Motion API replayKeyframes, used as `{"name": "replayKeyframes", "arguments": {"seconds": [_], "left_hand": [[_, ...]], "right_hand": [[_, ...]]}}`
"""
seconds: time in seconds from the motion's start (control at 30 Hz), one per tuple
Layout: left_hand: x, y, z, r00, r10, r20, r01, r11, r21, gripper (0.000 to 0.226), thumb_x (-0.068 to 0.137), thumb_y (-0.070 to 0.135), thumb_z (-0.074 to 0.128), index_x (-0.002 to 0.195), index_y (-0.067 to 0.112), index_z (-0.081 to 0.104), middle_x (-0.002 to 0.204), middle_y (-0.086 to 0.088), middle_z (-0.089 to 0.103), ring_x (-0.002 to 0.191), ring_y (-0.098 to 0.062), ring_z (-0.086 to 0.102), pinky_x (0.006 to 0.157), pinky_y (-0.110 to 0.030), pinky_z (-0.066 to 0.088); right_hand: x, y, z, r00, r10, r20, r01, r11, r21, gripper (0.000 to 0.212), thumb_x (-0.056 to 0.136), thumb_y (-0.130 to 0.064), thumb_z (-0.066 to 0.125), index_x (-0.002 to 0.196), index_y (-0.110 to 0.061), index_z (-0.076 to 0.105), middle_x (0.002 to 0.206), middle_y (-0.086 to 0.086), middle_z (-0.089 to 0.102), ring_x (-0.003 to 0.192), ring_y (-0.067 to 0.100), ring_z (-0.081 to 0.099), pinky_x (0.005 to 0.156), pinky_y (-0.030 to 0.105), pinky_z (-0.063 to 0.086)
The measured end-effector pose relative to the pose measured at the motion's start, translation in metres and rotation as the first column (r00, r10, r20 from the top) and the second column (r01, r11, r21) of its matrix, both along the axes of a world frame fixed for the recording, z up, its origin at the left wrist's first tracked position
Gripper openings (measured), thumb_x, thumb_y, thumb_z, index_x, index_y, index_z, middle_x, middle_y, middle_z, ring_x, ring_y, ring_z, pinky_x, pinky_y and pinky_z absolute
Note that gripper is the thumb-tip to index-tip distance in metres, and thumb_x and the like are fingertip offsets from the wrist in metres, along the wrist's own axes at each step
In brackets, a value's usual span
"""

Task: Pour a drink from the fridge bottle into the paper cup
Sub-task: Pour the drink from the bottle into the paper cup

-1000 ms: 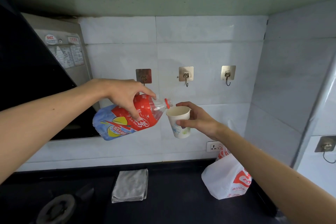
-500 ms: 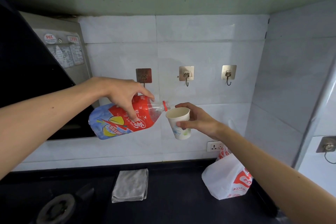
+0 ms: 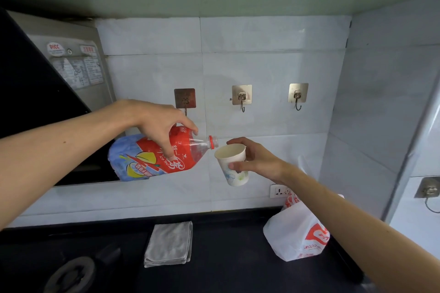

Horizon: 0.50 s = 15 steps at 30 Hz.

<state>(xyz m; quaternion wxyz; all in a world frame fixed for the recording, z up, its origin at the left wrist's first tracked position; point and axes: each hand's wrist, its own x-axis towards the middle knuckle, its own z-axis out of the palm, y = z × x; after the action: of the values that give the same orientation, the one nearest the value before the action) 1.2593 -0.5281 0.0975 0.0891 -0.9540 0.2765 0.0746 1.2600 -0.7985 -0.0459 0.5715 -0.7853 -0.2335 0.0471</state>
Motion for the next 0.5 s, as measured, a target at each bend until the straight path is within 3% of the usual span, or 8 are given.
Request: {"name": "replayKeyframes", "arguments": {"seconds": [0.17,0.3,0.5], "left_hand": [[0.002,-0.004,0.001,1.0,-0.017,0.019,0.016,1.0,0.025,0.088,0.066,0.043,0.089,0.142,0.036,0.046,0.104,0.017,0.058,0.085,-0.002,0.061,0.07,-0.01,0.049],[0.005,-0.006,0.002,0.999,-0.019,0.032,0.018,0.998,0.053,0.091,0.065,0.045,0.088,0.144,0.037,0.044,0.108,0.015,0.056,0.092,-0.007,0.06,0.083,-0.024,0.056],[0.009,-0.01,0.002,1.0,-0.011,0.018,0.01,0.996,0.083,0.09,0.067,0.044,0.087,0.145,0.035,0.042,0.113,0.012,0.056,0.097,-0.01,0.062,0.085,-0.027,0.058]], "right_hand": [[0.005,0.001,-0.003,1.0,0.007,-0.016,-0.007,1.0,-0.005,0.057,0.076,-0.02,0.081,0.126,-0.028,0.053,0.119,0.009,0.064,0.108,0.024,0.063,0.09,0.03,0.054],[0.009,0.001,-0.005,1.0,0.009,-0.022,-0.009,1.0,-0.007,0.054,0.082,-0.012,0.079,0.126,-0.027,0.052,0.121,0.008,0.064,0.112,0.025,0.062,0.093,0.032,0.054],[0.013,0.001,-0.008,1.0,0.011,-0.029,-0.011,1.0,-0.018,0.054,0.082,-0.011,0.078,0.127,-0.025,0.052,0.12,0.008,0.064,0.111,0.025,0.062,0.092,0.03,0.055]]}}
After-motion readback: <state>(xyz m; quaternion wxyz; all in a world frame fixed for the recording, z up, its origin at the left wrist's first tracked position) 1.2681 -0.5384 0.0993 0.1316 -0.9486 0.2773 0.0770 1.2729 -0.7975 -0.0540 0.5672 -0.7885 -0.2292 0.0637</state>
